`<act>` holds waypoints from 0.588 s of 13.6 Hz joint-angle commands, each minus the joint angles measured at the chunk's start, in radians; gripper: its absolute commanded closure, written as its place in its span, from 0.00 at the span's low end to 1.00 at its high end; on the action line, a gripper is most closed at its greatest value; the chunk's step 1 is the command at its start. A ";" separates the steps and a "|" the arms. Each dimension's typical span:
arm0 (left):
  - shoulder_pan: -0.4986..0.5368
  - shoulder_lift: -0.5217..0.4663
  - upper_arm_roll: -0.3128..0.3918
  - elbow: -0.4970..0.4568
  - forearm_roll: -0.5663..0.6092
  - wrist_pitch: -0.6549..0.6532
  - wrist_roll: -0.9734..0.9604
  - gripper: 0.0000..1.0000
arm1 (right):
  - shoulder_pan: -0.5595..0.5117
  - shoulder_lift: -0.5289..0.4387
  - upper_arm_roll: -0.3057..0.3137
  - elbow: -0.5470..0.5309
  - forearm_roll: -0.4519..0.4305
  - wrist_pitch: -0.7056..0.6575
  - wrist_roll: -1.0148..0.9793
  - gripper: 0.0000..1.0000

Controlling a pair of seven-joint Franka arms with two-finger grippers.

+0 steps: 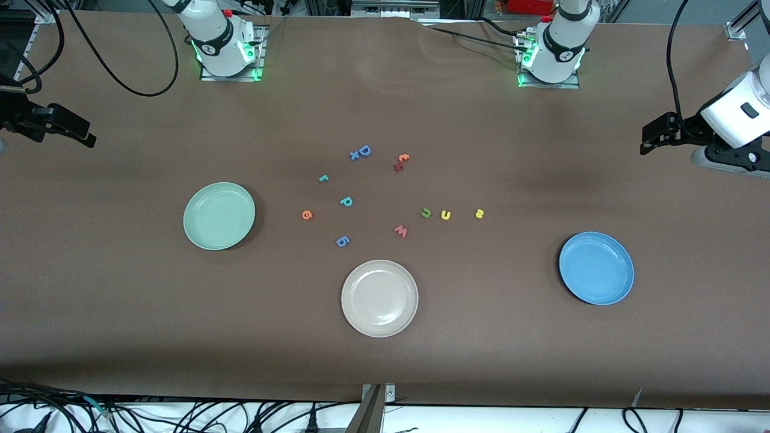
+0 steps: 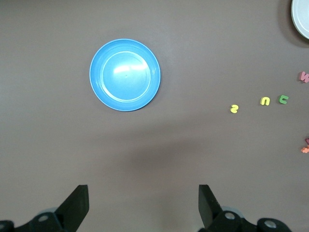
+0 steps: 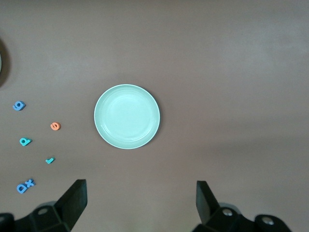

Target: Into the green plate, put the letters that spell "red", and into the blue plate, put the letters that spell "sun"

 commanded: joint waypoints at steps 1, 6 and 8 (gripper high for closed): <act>0.008 0.013 0.000 0.032 -0.021 -0.023 0.022 0.00 | -0.003 -0.006 -0.003 -0.001 0.018 -0.012 -0.004 0.00; 0.008 0.013 0.000 0.032 -0.021 -0.023 0.022 0.00 | -0.003 -0.006 -0.001 -0.001 0.018 -0.014 -0.009 0.00; 0.008 0.013 0.000 0.032 -0.021 -0.023 0.022 0.00 | -0.003 -0.006 -0.001 -0.003 0.018 -0.014 -0.006 0.00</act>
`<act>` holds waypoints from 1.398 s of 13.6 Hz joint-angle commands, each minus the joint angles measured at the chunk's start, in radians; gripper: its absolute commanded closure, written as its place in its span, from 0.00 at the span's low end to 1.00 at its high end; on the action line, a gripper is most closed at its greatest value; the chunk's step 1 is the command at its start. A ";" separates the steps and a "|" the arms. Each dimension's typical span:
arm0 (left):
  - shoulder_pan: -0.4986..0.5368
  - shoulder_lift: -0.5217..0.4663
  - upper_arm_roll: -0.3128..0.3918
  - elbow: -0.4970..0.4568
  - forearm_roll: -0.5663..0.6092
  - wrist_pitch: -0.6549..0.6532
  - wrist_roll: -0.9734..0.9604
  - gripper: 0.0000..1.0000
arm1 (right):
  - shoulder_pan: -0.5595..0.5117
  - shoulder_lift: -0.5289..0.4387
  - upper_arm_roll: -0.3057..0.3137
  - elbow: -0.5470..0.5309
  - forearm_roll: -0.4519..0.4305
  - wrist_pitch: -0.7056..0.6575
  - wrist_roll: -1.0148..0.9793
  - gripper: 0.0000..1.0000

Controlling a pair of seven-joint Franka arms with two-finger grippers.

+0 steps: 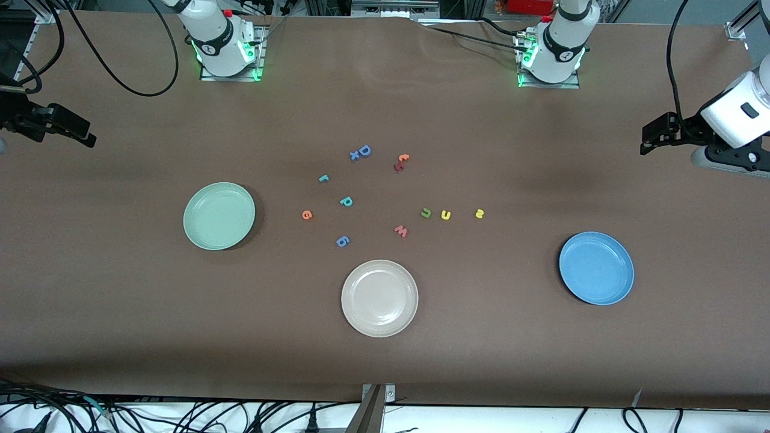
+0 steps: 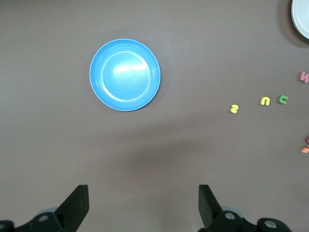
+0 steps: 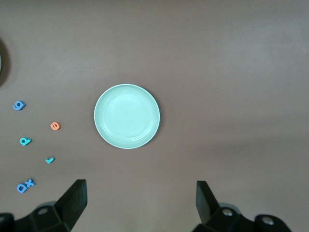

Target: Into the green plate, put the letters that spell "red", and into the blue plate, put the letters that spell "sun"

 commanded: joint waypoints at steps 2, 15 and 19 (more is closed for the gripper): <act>0.008 0.013 0.000 0.032 -0.021 -0.023 0.022 0.00 | -0.003 -0.006 -0.001 -0.003 0.018 -0.023 -0.010 0.00; 0.008 0.013 0.000 0.032 -0.021 -0.023 0.022 0.00 | 0.048 -0.001 0.028 -0.004 0.018 -0.026 0.146 0.01; 0.010 0.013 0.000 0.032 -0.021 -0.023 0.022 0.00 | 0.178 0.049 0.059 -0.003 0.017 0.009 0.372 0.01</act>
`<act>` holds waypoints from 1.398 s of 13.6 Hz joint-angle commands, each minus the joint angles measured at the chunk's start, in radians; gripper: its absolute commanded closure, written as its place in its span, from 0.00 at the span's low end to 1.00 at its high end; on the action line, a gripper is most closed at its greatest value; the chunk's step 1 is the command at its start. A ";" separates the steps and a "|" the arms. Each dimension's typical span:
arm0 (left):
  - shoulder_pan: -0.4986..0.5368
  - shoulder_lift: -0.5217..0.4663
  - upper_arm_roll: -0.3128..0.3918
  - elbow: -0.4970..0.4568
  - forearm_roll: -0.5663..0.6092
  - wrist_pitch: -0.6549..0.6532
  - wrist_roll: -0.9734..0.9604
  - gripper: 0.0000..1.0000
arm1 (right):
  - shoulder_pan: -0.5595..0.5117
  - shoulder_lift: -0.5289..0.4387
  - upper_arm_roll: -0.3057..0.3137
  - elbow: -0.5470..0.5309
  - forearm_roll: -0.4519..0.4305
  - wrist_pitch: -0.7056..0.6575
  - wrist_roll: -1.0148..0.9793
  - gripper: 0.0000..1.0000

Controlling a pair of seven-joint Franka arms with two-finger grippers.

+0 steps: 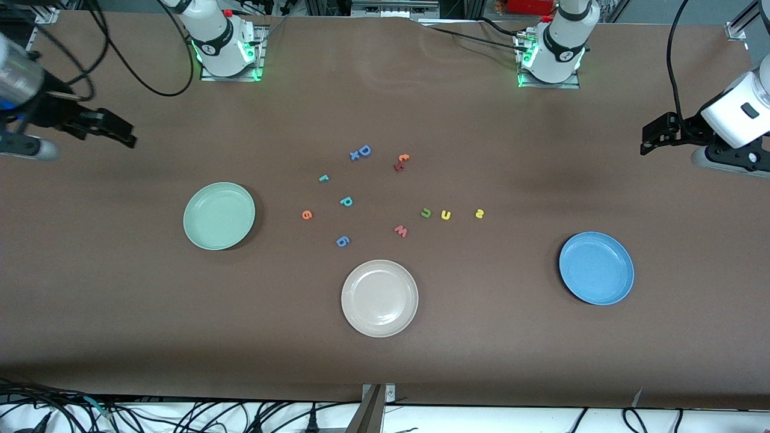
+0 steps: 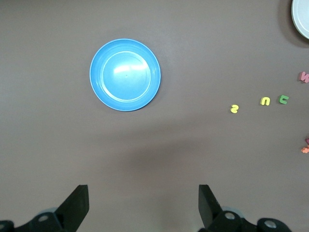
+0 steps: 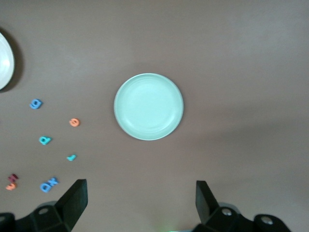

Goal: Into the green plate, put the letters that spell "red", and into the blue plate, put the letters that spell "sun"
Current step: 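Move the right gripper over the teal letter d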

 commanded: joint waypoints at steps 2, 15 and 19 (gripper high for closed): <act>0.009 0.013 0.000 0.032 -0.021 -0.023 0.022 0.00 | 0.135 0.054 0.001 -0.003 0.009 0.053 0.261 0.01; 0.009 0.056 -0.003 0.021 -0.021 -0.023 0.025 0.00 | 0.461 0.456 0.001 -0.007 0.009 0.483 1.121 0.01; -0.001 0.057 -0.007 0.015 -0.022 -0.058 0.022 0.00 | 0.498 0.515 0.001 -0.059 0.006 0.541 1.221 0.01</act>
